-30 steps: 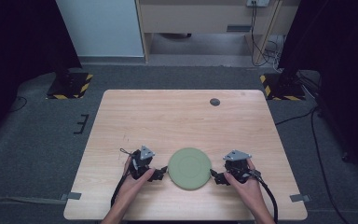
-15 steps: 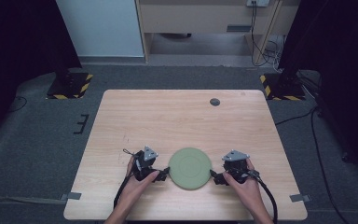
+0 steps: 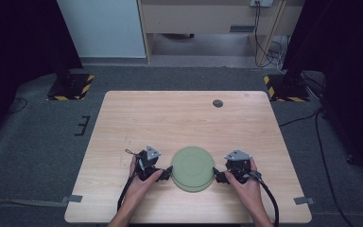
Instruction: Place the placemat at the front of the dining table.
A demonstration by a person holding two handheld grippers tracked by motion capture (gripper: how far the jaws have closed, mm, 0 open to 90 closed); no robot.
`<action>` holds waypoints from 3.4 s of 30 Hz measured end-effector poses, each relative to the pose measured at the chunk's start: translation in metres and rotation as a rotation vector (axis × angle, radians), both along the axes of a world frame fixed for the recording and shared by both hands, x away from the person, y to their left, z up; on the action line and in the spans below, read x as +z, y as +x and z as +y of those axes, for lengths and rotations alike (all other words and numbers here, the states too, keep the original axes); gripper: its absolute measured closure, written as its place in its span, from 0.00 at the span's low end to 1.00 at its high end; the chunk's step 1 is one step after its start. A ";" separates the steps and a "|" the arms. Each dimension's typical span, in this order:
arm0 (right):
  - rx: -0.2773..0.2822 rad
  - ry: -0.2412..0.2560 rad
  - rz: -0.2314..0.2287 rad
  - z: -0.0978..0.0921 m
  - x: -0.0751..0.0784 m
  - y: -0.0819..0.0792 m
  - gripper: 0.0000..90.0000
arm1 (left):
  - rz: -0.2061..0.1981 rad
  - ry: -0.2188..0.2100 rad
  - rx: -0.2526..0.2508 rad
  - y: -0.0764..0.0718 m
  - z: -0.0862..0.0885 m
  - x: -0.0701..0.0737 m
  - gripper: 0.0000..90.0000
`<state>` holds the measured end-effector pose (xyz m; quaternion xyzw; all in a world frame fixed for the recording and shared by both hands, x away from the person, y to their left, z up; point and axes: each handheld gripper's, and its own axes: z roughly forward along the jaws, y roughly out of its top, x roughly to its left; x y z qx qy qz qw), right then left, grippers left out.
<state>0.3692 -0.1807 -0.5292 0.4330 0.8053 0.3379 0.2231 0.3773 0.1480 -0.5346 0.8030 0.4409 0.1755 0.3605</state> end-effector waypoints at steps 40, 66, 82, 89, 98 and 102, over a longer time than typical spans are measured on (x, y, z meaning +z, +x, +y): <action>-0.012 0.003 -0.007 0.004 0.001 -0.003 0.05 | -0.011 0.007 0.017 0.000 -0.002 0.002 0.03; -0.023 0.002 -0.018 0.008 0.001 -0.005 0.06 | -0.015 0.001 0.030 0.003 -0.004 0.003 0.04; -0.073 0.020 -0.039 0.007 -0.003 -0.001 0.05 | -0.025 0.001 0.045 0.006 -0.008 0.001 0.01; -0.087 0.031 -0.037 0.006 -0.004 0.002 0.06 | -0.026 -0.005 0.048 0.007 -0.008 0.001 0.01; -0.072 0.038 -0.020 0.004 0.001 -0.003 0.06 | -0.024 0.011 0.030 0.002 -0.011 0.003 0.03; -0.066 0.028 -0.015 0.005 0.000 -0.003 0.06 | -0.022 0.012 0.034 0.002 -0.011 0.002 0.03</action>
